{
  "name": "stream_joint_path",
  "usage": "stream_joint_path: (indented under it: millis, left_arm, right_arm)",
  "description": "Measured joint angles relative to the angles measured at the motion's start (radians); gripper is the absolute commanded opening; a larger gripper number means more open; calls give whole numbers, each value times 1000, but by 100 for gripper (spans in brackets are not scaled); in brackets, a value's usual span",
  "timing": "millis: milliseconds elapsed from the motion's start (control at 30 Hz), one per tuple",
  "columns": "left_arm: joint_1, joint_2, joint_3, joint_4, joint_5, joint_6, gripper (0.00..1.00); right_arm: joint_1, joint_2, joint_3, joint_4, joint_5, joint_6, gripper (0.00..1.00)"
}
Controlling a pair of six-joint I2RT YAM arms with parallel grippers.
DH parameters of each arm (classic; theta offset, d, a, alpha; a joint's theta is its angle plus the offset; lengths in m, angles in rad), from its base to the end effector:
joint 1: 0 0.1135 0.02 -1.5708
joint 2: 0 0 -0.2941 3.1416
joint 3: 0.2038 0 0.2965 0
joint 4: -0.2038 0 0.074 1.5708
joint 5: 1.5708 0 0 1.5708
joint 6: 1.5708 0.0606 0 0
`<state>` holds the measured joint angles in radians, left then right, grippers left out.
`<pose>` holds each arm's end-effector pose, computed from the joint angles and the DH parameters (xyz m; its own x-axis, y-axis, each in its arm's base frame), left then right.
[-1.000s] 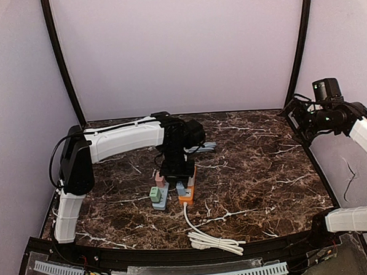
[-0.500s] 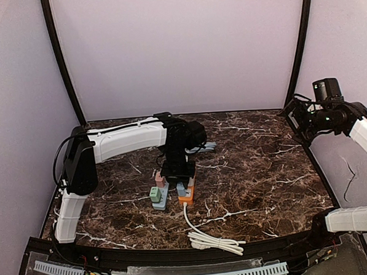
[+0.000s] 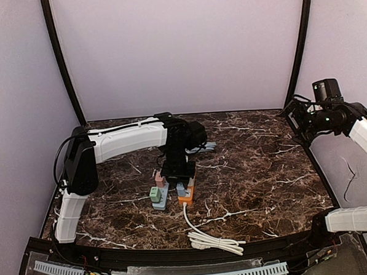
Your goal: Insert the plug
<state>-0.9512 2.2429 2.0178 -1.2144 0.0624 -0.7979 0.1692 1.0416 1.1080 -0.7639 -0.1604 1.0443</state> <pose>0.2972 -0.4232 0.2040 -0.9870 0.1534 -0.0471 0.1585 0.9778 -0.1369 0.2545 0.0533 0.3606 -0.5662 0.7691 -0.2965 0.4032 0.5721 0.7142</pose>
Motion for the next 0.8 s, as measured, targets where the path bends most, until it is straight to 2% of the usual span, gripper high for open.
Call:
stream_joint_path:
  millis: [800]
  left_arm:
    - [-7, 43, 46, -32, -1, -3, 1]
  right_arm:
    - [0, 0, -3, 0, 0, 0, 99]
